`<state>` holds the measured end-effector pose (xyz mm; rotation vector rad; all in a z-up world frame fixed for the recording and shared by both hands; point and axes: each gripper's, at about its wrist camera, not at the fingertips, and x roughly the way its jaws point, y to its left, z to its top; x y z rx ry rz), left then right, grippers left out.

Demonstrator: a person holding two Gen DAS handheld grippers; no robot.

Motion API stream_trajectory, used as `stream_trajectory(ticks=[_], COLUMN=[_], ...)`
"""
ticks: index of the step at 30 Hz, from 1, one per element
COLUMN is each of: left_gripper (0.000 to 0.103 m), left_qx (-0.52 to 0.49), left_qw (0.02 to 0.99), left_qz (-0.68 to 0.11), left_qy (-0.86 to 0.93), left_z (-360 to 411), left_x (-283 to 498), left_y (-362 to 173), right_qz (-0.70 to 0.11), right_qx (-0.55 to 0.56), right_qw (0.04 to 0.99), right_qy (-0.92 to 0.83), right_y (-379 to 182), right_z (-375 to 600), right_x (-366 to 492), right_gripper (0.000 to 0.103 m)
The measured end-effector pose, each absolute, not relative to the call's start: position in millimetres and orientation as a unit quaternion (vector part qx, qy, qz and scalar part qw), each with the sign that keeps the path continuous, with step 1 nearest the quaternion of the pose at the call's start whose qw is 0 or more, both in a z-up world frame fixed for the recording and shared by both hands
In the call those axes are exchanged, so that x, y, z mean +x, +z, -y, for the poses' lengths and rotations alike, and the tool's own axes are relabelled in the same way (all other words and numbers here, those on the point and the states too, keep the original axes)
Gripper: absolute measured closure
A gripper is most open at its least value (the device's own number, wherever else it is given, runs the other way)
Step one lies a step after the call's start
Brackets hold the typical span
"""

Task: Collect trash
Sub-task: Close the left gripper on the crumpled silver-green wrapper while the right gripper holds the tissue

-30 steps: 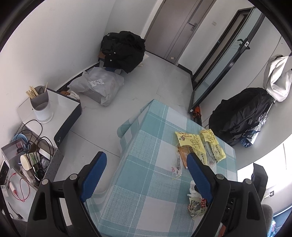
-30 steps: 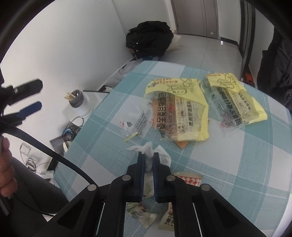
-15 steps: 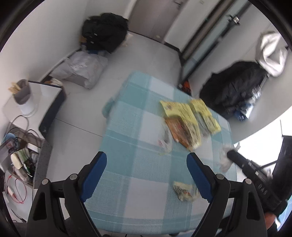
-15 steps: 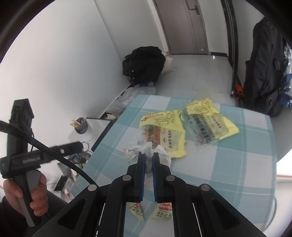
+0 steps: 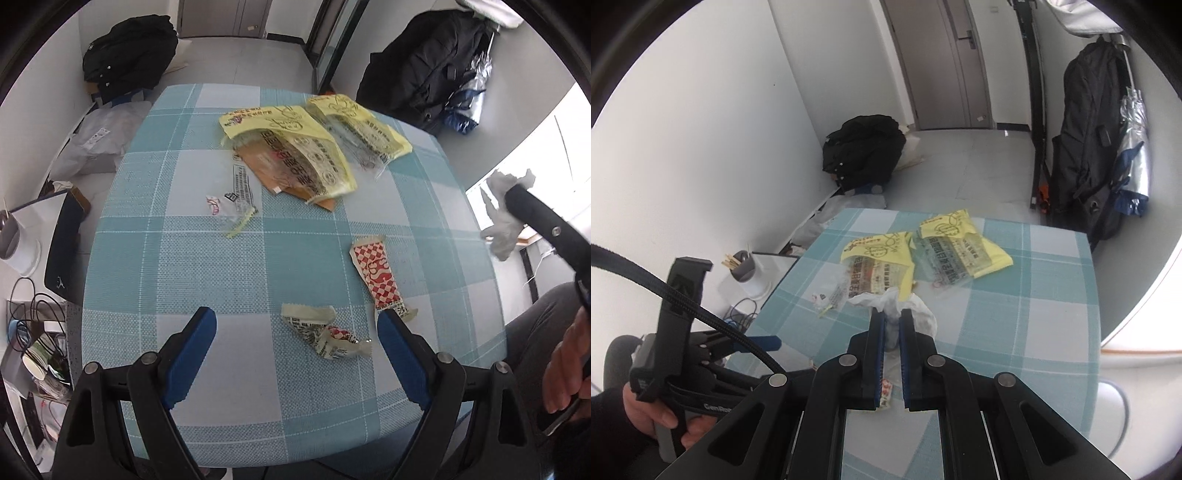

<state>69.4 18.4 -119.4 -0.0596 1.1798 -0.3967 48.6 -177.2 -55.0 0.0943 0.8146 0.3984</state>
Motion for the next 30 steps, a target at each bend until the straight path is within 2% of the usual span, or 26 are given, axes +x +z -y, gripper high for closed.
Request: stream_trajectory(ticks=[4,7,10,12,15,16,17,19,21,22,30], left_gripper=[0.018,0.026,0.029,0.036,0.038,0.041,0.051,0.063,0.069,0.077,0.08], left_qx=[-0.024,-0.034,-0.028,-0.024,-0.017,-0.016,-0.013,-0.005,0.006,0.008,0.008], left_qw=[0.807,0.803,0.804,0.804,0.807,0.808,0.808,0.81,0.812,0.812,0.808], left_qz=[-0.561,-0.567,-0.569,-0.569,-0.566,-0.565,-0.564,-0.562,-0.56,-0.559,-0.561], left_qy=[-0.184,-0.18,-0.172,-0.172,-0.168,-0.168,-0.17,-0.168,-0.167,-0.17,-0.181], left_z=[-17.3,-18.4,-17.9,-14.9,-13.4,-12.4,-11.1,-8.2,-3.8,-2.9,-4.0], left_x=[68.0,68.1,67.0,66.7,65.7,66.3,66.5,67.3,68.3,67.9,66.5], left_y=[-126.3,-129.4,-131.7,-132.2,-132.5,-132.6,-132.7,-133.1,-133.7,-133.8,-133.1], right_qz=[-0.389,-0.39,-0.39,-0.39,-0.388,-0.387,-0.387,-0.387,-0.386,-0.386,-0.386], right_qx=[0.046,0.053,0.054,0.056,0.057,0.057,0.057,0.056,0.055,0.055,0.054], right_qw=[0.9,0.899,0.899,0.899,0.9,0.9,0.9,0.9,0.9,0.901,0.901], right_qy=[0.191,0.191,0.191,0.191,0.192,0.192,0.192,0.192,0.192,0.192,0.189], right_y=[-53.0,-53.3,-54.1,-53.9,-52.8,-52.5,-52.3,-52.1,-51.8,-51.9,-51.9], right_z=[185.1,190.2,192.8,193.8,194.6,194.8,195.0,194.6,194.2,194.1,194.3], right_x=[44.8,43.3,42.3,41.8,40.4,40.1,39.7,38.6,37.3,37.5,36.0], right_gripper=[0.096,0.096,0.096,0.096,0.096,0.096,0.096,0.096,0.096,0.096,0.096])
